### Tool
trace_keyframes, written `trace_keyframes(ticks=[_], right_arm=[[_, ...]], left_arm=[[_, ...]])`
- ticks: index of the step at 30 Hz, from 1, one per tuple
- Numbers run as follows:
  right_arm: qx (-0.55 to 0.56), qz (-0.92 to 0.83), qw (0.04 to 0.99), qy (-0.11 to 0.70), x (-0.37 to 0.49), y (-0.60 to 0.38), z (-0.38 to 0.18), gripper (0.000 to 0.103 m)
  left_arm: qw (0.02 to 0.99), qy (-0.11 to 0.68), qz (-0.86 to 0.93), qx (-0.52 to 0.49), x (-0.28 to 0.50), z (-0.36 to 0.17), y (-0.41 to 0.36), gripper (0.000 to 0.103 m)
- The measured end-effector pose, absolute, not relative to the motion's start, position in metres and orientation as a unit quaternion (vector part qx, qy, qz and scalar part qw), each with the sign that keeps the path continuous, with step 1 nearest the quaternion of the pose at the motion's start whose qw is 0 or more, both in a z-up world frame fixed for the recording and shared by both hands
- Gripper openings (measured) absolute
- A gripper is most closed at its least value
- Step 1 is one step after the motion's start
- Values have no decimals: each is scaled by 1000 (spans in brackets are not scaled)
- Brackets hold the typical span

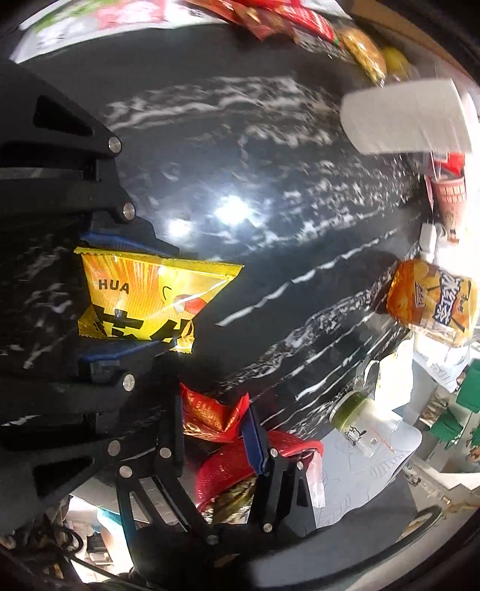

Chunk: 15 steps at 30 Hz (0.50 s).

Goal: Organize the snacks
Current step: 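Lift the yellow HUA packet with the left tool while the right tool lifts the red candy packet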

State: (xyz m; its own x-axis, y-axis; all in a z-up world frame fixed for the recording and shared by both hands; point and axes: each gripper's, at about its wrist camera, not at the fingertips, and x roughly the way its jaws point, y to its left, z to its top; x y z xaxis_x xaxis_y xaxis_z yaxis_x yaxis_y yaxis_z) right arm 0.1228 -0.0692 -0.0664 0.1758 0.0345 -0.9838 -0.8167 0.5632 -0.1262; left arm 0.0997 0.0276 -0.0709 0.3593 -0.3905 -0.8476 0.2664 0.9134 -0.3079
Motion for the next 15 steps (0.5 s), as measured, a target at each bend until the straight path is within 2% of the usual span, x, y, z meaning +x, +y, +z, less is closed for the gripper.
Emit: trace_keyframes(ticks=[15], right_arm=[[-281, 319, 719, 550, 35, -81, -62, 57]], left_arm=[[820, 536, -189, -59, 28, -71, 33, 40]])
